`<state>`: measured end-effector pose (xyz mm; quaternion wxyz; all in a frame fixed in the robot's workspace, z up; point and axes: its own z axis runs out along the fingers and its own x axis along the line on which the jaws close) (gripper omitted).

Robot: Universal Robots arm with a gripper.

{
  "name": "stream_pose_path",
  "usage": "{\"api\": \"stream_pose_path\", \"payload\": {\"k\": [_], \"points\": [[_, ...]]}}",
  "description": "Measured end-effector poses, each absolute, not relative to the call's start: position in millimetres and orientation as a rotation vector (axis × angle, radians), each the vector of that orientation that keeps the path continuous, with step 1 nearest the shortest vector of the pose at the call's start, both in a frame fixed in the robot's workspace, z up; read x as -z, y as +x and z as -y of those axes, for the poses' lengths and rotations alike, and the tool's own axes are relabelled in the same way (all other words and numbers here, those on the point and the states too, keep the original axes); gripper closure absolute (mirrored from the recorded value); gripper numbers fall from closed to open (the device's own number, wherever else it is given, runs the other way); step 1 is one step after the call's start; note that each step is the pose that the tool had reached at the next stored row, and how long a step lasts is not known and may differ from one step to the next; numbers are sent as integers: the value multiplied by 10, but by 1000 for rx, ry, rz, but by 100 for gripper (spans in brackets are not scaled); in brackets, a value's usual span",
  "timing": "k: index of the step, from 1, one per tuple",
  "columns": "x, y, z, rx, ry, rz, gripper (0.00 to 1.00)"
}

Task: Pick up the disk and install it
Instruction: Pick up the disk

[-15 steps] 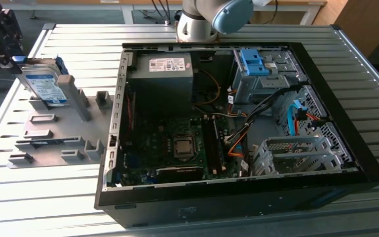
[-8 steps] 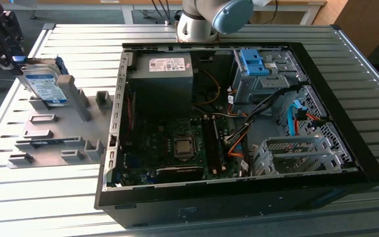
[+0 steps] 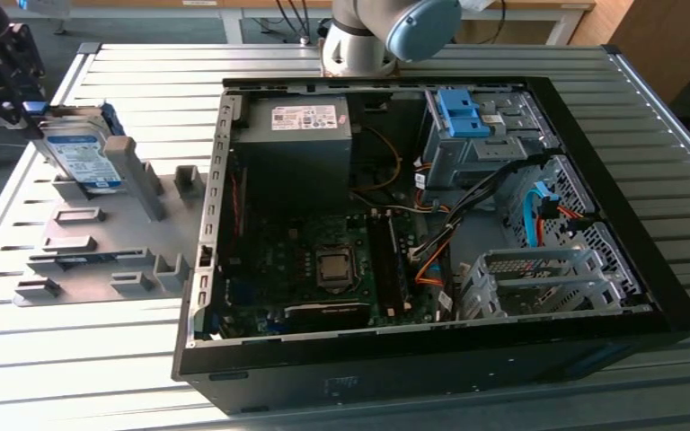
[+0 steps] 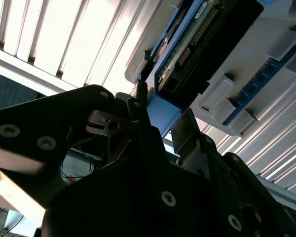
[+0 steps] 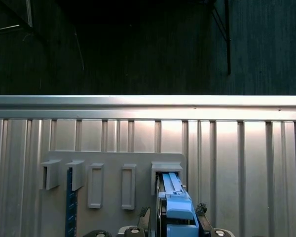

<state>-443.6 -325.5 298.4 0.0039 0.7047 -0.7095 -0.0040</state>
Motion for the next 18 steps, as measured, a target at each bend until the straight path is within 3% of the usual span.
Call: {"api": "stream_pose_path", "payload": {"k": [18], "points": [[-2910,-4436,3254,12,2208,2224,55]]}}
